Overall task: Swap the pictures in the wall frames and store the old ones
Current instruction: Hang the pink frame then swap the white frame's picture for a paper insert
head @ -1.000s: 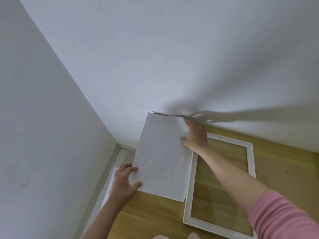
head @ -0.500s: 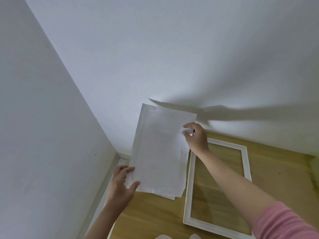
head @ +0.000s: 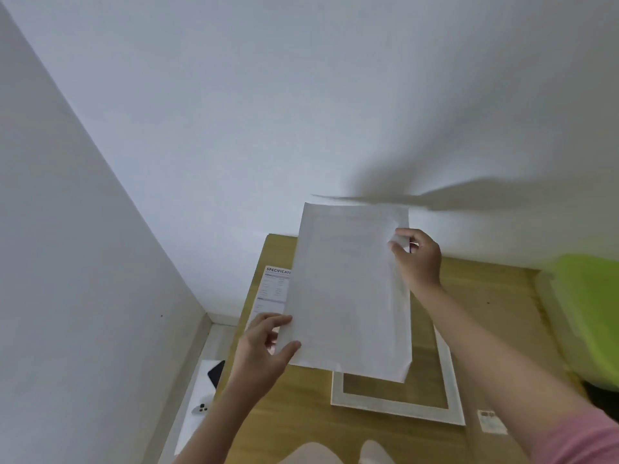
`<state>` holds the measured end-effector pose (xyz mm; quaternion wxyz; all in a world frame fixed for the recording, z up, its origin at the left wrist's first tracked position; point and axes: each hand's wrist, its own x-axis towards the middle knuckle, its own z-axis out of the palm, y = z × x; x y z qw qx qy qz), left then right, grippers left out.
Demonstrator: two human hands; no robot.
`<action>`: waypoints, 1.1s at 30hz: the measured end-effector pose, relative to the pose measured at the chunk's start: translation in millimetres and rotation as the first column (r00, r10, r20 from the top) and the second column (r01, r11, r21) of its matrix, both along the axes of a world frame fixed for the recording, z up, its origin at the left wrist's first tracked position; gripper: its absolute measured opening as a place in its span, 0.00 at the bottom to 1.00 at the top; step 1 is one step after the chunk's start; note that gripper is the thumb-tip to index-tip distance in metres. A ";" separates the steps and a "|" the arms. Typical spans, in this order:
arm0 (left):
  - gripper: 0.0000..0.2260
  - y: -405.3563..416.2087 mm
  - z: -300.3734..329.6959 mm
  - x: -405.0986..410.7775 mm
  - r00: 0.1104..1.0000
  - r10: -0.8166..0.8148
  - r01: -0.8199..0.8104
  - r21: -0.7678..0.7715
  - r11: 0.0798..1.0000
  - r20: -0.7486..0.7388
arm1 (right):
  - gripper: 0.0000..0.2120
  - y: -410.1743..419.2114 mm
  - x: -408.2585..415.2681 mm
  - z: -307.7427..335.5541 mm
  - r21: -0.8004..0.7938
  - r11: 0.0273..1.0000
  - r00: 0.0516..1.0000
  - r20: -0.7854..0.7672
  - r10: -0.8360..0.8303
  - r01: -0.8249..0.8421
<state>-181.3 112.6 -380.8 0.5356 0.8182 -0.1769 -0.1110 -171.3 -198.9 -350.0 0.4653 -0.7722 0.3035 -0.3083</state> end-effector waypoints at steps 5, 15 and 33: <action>0.17 -28.6 -13.6 -32.5 0.992 -0.118 0.121 0.086 0.989 -0.039 | 0.11 -30.5 -49.1 -24.9 -0.008 0.998 0.989 -0.137 -0.059 0.059; 0.23 -65.1 -32.5 -67.7 0.972 -0.204 0.231 0.310 0.922 -0.118 | 0.19 -63.7 -86.4 -59.4 -0.047 0.993 0.885 -0.459 0.076 -0.109; 0.25 -75.0 -43.7 -79.1 0.978 -0.207 0.160 0.599 0.785 0.011 | 0.33 -77.3 -91.5 -82.2 -0.028 0.937 0.661 -0.716 0.223 -0.347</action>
